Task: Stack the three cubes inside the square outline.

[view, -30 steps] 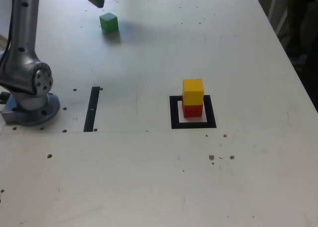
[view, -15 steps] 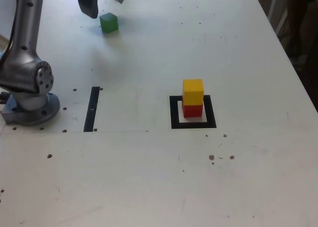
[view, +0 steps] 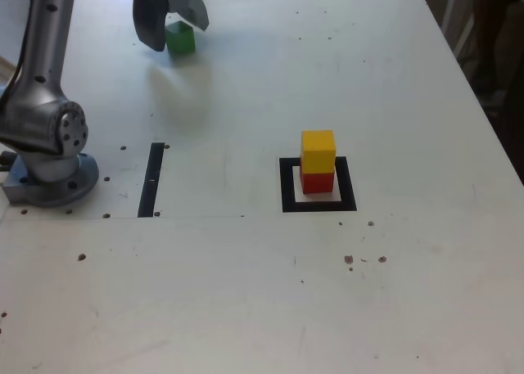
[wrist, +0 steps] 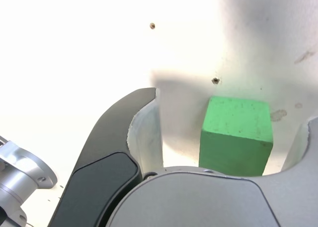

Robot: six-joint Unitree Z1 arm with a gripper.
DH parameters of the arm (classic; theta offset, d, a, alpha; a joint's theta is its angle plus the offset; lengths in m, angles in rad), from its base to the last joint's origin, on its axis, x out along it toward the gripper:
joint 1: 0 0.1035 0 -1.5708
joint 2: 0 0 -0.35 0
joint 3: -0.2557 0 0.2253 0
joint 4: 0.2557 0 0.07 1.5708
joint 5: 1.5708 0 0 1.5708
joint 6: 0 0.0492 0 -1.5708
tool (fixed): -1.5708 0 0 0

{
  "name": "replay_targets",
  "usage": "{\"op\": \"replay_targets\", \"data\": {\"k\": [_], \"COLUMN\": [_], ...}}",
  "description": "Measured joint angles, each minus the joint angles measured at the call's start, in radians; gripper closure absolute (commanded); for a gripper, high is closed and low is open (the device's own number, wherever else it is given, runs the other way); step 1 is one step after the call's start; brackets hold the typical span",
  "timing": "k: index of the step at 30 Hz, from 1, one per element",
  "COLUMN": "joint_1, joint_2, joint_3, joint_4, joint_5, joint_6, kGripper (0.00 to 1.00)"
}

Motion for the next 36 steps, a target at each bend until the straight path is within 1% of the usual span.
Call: {"op": "replay_targets", "data": {"k": [9, 11, 14, 17, 21, 27, 32, 36], "joint_1": [-0.007, -0.007, -0.007, -0.007, -0.007, -0.007, -0.007, -0.007], "joint_2": [0.0, 0.0, 0.0, 0.0, 0.0, 0.0, 0.0, 0.0], "joint_3": [0.001, -0.003, -0.01, -0.017, -0.021, -0.025, -0.028, -0.028], "joint_4": [-0.002, -0.002, -0.002, -0.003, -0.006, -0.006, -0.01, -0.015], "joint_5": [-0.008, -0.009, -0.009, -0.009, -0.009, -0.016, -0.021, -0.033], "joint_6": [-0.003, -0.004, -0.007, -0.008, -0.01, -0.01, -0.01, -0.01], "kGripper": [0.18, 0.22, 0.33, 0.48, 0.6, 0.69, 0.79, 0.83]}}
